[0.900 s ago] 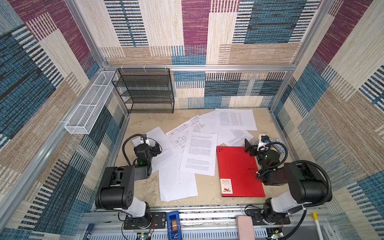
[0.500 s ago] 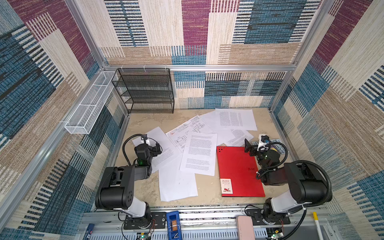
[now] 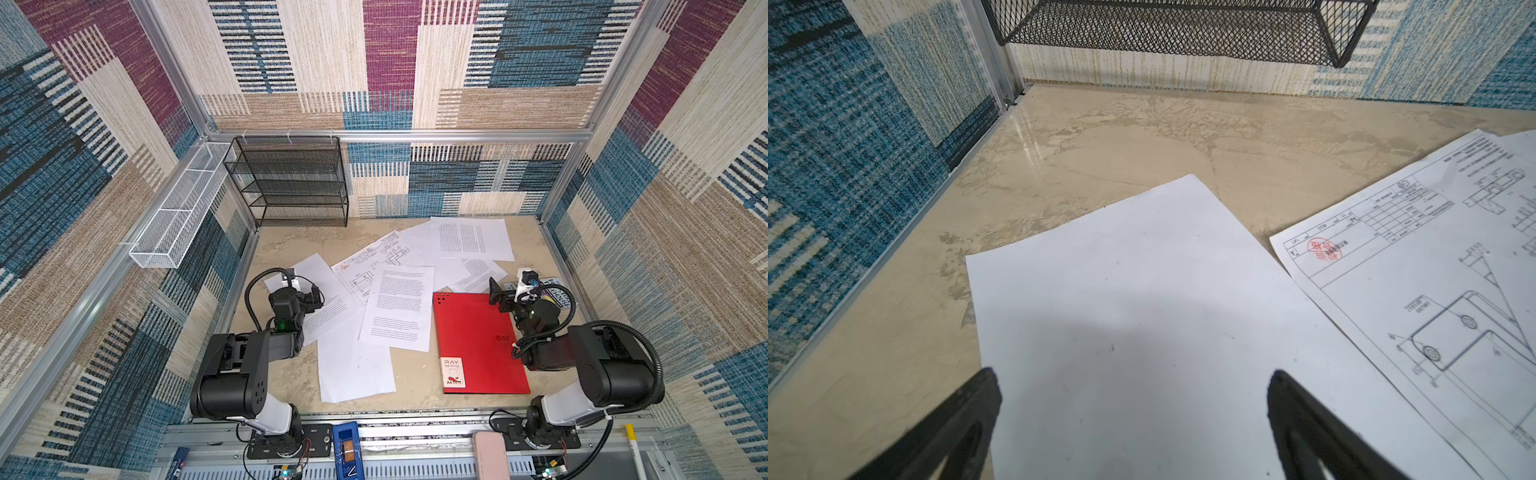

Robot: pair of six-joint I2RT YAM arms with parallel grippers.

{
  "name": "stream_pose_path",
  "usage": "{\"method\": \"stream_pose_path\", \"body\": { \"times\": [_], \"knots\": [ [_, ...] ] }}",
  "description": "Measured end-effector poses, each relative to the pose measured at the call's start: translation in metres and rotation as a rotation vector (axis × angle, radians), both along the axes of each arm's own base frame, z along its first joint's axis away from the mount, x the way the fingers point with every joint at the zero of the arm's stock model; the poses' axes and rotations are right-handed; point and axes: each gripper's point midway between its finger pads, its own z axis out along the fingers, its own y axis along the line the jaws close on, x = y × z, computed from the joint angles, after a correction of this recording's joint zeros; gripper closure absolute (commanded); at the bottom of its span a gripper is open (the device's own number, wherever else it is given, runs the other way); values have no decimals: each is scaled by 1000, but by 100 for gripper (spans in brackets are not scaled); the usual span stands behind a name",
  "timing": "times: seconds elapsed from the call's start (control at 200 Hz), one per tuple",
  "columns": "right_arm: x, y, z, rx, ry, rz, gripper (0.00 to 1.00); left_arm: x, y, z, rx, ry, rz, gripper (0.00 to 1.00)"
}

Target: Put the files into the folder

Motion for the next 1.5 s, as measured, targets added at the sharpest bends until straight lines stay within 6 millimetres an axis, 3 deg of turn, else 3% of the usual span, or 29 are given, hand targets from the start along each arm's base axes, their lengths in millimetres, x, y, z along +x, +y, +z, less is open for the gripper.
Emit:
{"method": "stream_pose_path", "body": {
  "times": [0.361,0.401,0.456,0.606,0.671,0.741,0.841,0.957,1.037,1.127,1.207,1.377,1.498],
  "knots": [
    [0,0,0,0,-1,0,0,-3,1,7,-8,7,-7,1],
    [0,0,1,0,3,-1,0,-2,1,19,-5,7,-3,1],
    [3,-3,11,7,8,-25,0,5,2,50,7,-19,26,0],
    [39,-42,79,151,-8,-253,0,11,-25,136,-47,-47,48,1],
    [44,-58,80,224,56,-360,0,5,-48,159,-92,-28,33,0],
    [42,-70,60,280,184,-455,0,-4,-94,168,-168,43,-78,1],
    [23,-65,32,333,334,-464,0,-31,-170,146,-271,213,-278,2],
    [-15,-38,15,418,430,-358,0,-83,-246,85,-323,493,-448,2],
    [-34,-28,16,459,460,-320,0,-121,-277,43,-340,673,-494,2],
    [-47,-23,24,485,471,-298,0,-156,-288,5,-339,820,-474,1],
    [-57,-18,21,498,498,-285,0,-182,-287,-11,-346,893,-448,1],
    [-75,-10,-1,513,582,-267,0,-202,-260,-43,-337,975,-303,1],
    [-79,-7,-6,522,607,-255,0,-207,-258,-54,-336,1002,-273,1]
  ]
}}
